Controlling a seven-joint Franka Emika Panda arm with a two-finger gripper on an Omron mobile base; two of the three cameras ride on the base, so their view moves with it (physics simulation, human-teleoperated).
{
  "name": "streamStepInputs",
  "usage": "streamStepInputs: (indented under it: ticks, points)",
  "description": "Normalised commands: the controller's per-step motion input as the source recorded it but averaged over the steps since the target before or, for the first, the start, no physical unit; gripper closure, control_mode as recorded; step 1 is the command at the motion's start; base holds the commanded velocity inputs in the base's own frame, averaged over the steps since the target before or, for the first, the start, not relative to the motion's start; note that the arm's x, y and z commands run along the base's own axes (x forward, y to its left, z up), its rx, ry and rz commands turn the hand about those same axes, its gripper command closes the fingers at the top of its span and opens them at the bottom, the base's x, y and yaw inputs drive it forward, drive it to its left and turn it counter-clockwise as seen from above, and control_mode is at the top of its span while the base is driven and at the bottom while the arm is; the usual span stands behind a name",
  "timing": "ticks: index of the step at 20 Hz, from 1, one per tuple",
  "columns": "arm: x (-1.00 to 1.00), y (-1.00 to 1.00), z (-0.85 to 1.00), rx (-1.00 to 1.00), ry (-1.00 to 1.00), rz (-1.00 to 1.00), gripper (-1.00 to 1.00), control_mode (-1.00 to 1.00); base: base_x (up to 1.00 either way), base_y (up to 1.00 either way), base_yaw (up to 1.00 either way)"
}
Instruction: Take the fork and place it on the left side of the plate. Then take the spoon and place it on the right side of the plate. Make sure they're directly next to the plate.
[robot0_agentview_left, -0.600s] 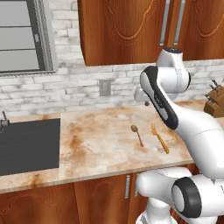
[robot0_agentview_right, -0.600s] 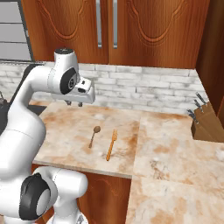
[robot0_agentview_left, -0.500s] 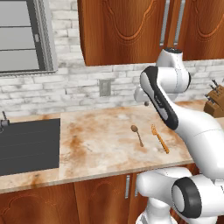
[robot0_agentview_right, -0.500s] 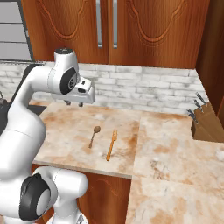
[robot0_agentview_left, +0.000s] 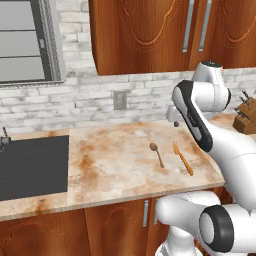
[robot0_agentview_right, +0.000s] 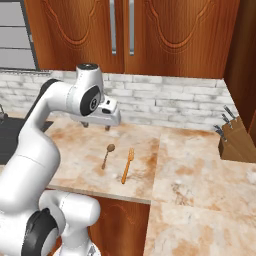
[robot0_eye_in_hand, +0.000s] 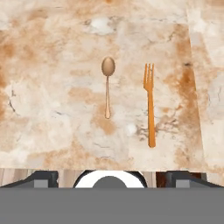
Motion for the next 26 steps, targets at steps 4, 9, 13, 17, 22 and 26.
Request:
streamStepInputs:
  ticks: [4,9,13,17,22,26]
  points:
    - [-0.12,-0.49,-0.44,0.0,-0.01,0.0,-1.0,-1.0,0.0,0.0,0.0]
    - [0.03,-0.22,-0.56,0.0,0.02,-0.06,-1.0,-1.0,0.0,0.0,0.0]
    - [0.13,-0.17,-0.61,0.03,0.01,-0.04,-1.0,-1.0,0.0,0.0,0.0]
    - [0.19,-0.07,-0.6,0.0,0.0,-0.02,-1.0,-1.0,0.0,0.0,0.0]
    - [0.28,-0.07,-0.56,0.0,0.0,-0.03,-1.0,-1.0,0.0,0.0,0.0]
    - [0.14,-0.09,-0.58,0.0,0.0,-0.02,-1.0,-1.0,0.0,0.0,0.0]
